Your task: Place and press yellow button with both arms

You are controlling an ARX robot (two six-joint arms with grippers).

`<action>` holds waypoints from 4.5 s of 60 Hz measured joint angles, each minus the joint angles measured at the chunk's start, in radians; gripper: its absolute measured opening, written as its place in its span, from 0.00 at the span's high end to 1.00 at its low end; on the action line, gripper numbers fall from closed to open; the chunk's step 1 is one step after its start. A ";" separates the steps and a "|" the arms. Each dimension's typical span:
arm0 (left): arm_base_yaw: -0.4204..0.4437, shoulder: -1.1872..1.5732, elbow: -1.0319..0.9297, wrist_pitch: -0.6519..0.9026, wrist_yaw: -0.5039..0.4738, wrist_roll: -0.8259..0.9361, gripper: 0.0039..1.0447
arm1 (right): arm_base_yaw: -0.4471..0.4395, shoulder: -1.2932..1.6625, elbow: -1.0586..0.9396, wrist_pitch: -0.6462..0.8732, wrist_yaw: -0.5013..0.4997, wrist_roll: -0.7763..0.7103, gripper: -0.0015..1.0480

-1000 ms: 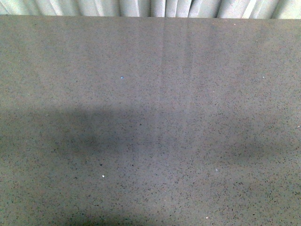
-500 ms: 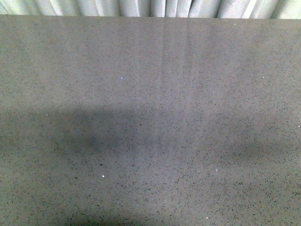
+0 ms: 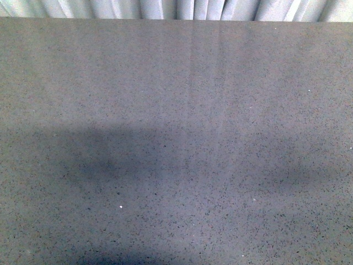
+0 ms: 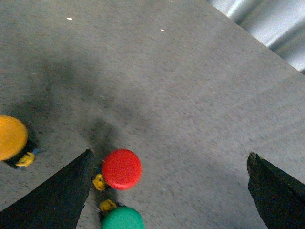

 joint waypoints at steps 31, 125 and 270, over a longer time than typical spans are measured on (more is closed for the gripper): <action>0.205 0.486 0.133 0.312 -0.095 0.126 0.09 | 0.000 0.000 0.000 0.000 0.000 0.000 0.09; 0.217 0.711 0.142 0.470 -0.185 0.262 0.09 | 0.000 0.000 0.000 0.000 0.000 0.000 0.09; -0.991 0.867 0.278 0.544 -0.602 0.301 0.24 | 0.000 0.000 0.000 0.000 0.000 0.000 0.09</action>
